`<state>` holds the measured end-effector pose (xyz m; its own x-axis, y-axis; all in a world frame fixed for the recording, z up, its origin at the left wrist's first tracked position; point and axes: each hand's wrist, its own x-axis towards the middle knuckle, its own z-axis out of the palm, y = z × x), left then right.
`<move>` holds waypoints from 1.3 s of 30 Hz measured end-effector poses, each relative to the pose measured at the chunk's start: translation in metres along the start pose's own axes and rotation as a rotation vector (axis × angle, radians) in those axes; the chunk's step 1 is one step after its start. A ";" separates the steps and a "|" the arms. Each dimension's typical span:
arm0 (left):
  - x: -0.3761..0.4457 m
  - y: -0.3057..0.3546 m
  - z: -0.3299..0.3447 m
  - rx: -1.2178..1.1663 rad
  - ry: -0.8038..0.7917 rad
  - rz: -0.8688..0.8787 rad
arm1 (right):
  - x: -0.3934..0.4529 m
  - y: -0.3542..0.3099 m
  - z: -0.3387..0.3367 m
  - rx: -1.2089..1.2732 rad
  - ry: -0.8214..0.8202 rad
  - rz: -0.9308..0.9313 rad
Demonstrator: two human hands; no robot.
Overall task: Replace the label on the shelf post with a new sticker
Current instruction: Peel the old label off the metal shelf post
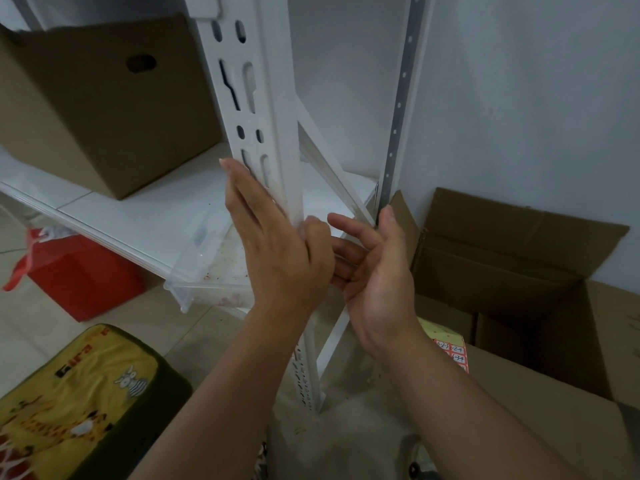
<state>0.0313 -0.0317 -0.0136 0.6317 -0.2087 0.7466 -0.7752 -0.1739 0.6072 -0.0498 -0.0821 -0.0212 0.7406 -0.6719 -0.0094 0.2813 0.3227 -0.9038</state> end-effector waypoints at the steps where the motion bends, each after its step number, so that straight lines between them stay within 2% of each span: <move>1: 0.000 0.000 0.000 -0.003 0.007 -0.004 | 0.000 0.000 0.000 0.004 -0.001 0.000; 15: 0.000 0.002 0.004 0.010 0.050 -0.006 | 0.000 -0.001 0.001 0.008 0.011 0.012; 29: -0.005 -0.010 -0.001 0.052 -0.026 0.039 | -0.002 -0.004 0.001 0.010 0.000 0.014; 36: -0.006 -0.012 -0.006 0.028 -0.051 0.066 | 0.000 -0.002 0.000 0.018 0.016 0.019; 39: -0.004 -0.009 -0.005 -0.047 -0.010 0.064 | 0.001 -0.002 0.001 0.008 0.021 0.011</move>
<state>0.0355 -0.0245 -0.0205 0.5806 -0.2277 0.7817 -0.8132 -0.1147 0.5706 -0.0493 -0.0824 -0.0189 0.7306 -0.6821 -0.0288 0.2779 0.3357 -0.9001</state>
